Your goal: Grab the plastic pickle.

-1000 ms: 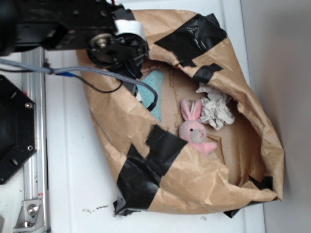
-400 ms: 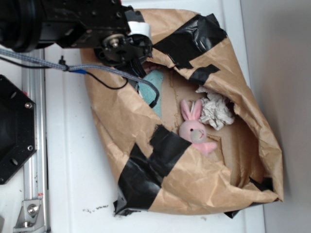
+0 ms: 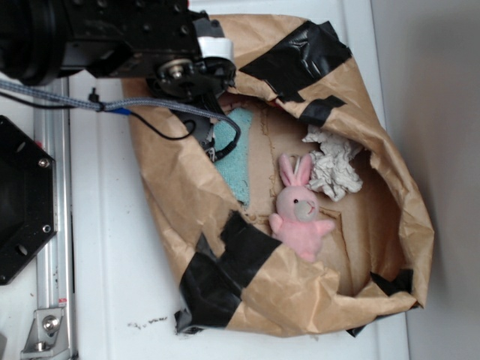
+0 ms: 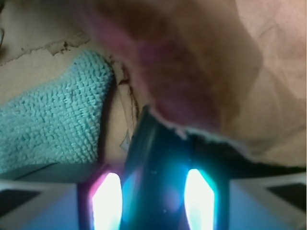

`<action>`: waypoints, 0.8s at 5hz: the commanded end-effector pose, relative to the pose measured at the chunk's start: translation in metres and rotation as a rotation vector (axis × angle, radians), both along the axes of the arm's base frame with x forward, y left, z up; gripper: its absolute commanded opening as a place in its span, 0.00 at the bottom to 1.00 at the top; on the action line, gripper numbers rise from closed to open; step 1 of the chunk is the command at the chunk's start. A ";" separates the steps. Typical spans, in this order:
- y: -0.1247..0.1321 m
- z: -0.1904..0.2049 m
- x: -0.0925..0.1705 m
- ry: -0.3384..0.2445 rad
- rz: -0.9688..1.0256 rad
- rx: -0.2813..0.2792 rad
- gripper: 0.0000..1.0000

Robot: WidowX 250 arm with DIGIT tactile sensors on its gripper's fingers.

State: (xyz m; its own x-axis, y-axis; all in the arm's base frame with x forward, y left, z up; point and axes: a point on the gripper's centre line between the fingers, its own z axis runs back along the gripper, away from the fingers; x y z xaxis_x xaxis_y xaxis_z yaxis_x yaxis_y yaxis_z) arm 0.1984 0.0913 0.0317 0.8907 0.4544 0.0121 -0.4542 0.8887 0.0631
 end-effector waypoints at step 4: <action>-0.022 0.068 0.007 -0.152 -0.056 -0.048 0.00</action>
